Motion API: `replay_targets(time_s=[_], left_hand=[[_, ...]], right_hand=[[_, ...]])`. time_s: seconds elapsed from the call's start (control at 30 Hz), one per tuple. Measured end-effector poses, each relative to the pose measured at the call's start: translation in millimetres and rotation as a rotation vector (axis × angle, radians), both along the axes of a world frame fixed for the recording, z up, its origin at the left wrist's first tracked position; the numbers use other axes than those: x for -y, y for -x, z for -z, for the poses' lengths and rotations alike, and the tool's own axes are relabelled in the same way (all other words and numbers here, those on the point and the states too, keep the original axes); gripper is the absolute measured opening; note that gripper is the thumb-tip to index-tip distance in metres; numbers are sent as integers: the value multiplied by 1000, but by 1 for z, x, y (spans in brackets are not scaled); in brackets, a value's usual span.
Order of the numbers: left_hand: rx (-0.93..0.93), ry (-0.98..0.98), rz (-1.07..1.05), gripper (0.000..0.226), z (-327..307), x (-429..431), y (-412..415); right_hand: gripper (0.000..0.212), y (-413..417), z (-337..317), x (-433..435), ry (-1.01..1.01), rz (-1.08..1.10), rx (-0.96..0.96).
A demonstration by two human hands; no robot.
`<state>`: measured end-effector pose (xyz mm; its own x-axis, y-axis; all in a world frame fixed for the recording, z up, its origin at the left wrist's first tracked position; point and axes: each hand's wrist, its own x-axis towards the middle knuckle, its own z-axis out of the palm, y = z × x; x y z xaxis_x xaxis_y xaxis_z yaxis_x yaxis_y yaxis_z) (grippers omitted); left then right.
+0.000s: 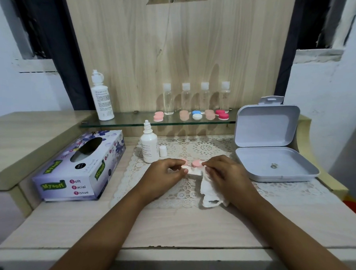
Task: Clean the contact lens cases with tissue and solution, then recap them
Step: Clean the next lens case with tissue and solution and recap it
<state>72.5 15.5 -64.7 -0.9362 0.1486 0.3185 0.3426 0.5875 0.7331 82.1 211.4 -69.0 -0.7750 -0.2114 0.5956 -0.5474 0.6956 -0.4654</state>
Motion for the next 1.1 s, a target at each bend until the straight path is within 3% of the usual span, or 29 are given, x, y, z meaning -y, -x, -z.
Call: replay_targets(time_s=[0.1,0.23,0.3,0.43,0.53,0.7,1.1], left_hand=[[-40,126,-29,29,2,1,1],[-40,185,-44,23,5,4,5],[-39,222,-48,24,6,4,5],[-57,275,-50,24,8,5,7],[-61,281,-47,24,8,5,6],[-74,291,-37,25,7,6,6],[-14,525,-9,54,9,14,4]], right_hand=[[29,1,2,-1,-95,27,91],[83,-10,-3,-3,-336,49,219],[95,-13,-4,-6,-442,32,234],[76,-14,-6,-10,-498,6,264],[45,-9,-2,-11,-418,2,272],[26,-1,7,-10,-252,-3,184],[16,4,6,-5,-233,79,107]])
